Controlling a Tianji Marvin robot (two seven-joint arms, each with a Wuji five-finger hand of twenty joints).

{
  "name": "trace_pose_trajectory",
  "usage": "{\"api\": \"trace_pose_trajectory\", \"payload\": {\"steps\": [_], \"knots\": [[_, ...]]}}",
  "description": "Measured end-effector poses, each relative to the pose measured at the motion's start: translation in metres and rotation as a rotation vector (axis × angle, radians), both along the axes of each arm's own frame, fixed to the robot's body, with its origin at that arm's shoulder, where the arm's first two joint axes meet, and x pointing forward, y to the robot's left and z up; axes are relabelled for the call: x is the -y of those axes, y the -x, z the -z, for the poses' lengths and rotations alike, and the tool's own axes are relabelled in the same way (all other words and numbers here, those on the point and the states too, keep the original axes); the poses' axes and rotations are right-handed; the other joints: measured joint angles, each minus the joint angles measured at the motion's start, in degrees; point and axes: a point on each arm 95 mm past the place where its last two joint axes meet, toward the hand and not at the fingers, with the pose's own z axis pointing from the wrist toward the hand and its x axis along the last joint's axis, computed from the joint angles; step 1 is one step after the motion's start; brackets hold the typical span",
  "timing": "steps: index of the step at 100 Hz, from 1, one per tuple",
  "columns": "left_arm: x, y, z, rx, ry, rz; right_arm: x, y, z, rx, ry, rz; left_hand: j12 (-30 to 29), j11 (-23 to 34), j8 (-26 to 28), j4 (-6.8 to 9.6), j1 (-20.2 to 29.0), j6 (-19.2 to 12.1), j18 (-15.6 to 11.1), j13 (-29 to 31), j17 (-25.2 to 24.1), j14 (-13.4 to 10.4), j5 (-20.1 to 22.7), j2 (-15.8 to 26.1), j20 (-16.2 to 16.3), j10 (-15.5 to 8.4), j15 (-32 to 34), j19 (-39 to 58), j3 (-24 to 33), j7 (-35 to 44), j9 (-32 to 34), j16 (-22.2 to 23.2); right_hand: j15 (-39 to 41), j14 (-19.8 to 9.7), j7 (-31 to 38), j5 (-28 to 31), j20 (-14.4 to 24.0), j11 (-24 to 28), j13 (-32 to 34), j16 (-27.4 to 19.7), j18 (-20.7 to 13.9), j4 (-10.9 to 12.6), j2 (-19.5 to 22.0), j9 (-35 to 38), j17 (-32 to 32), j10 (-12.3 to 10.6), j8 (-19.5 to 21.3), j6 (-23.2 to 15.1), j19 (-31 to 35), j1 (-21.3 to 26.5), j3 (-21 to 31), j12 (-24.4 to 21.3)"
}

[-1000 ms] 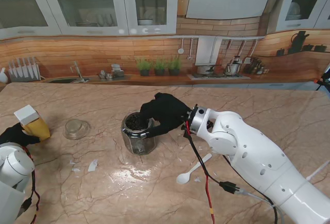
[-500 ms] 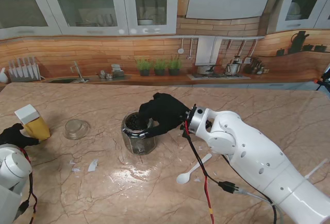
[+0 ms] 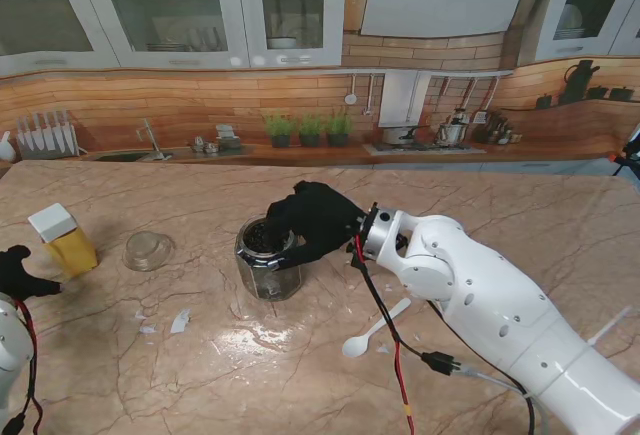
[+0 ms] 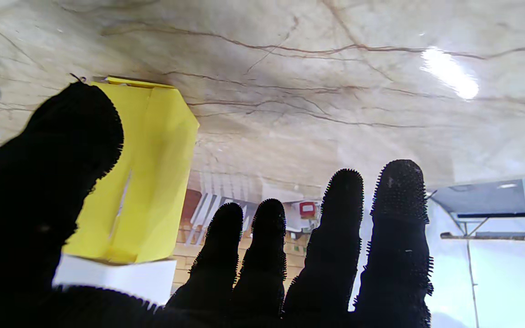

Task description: Portion coffee beans from the glass jar into the coffee jar

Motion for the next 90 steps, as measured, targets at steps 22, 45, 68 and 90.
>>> {"api": "trace_pose_trajectory", "payload": {"steps": [22,45,68,90], "knots": [[0.015,0.027,-0.027,0.006,-0.048,0.128,0.000,0.000,0.000,0.000,-0.002,0.000,0.6,3.2,4.2,0.00,0.0,0.1,0.1,5.6,4.0,-0.1,1.9,2.6,1.4,0.5,3.9,4.8,-3.1,7.2,4.7,1.8,0.0,0.0,0.0,0.0,0.0,0.0,0.0,0.0,0.0,0.0,0.0,0.0,0.0,0.0,0.0,0.0,0.0,0.0,0.0,0.0],[0.049,0.034,-0.044,0.023,-0.027,0.303,0.003,-0.001,-0.003,0.010,-0.009,0.012,2.8,4.4,5.7,0.00,0.7,-2.1,-0.7,10.6,9.6,-3.0,2.5,3.1,1.9,-0.4,6.1,10.3,-3.9,9.1,7.9,8.8,0.0,-0.1,0.0,0.0,0.0,0.0,0.0,0.0,0.0,0.0,0.0,0.0,0.0,0.0,0.0,0.0,0.0,0.0,0.0,0.0],[0.093,0.027,-0.048,0.002,0.001,0.448,0.012,0.003,-0.005,0.026,-0.017,0.029,2.9,4.3,6.5,0.72,3.1,-7.2,-3.0,11.2,13.7,-4.1,3.2,3.7,1.8,-3.3,6.2,12.5,-3.9,9.2,8.6,13.1,0.0,-0.1,0.0,0.0,0.0,0.0,0.0,0.0,0.0,0.0,0.0,0.0,0.0,0.0,0.0,0.0,0.0,0.0,0.0,0.0],[0.136,0.013,-0.043,-0.012,0.025,0.563,0.019,0.007,-0.005,0.033,-0.019,0.037,4.8,3.1,8.6,0.72,3.8,-13.8,-3.4,10.4,15.6,-5.6,3.1,3.7,-0.3,-6.0,5.9,13.1,-3.1,9.2,6.0,16.0,0.0,-0.1,0.1,0.0,0.0,0.0,0.0,0.0,0.0,0.0,0.0,0.0,0.1,0.0,0.0,0.0,0.0,0.0,0.0,0.0]]}}
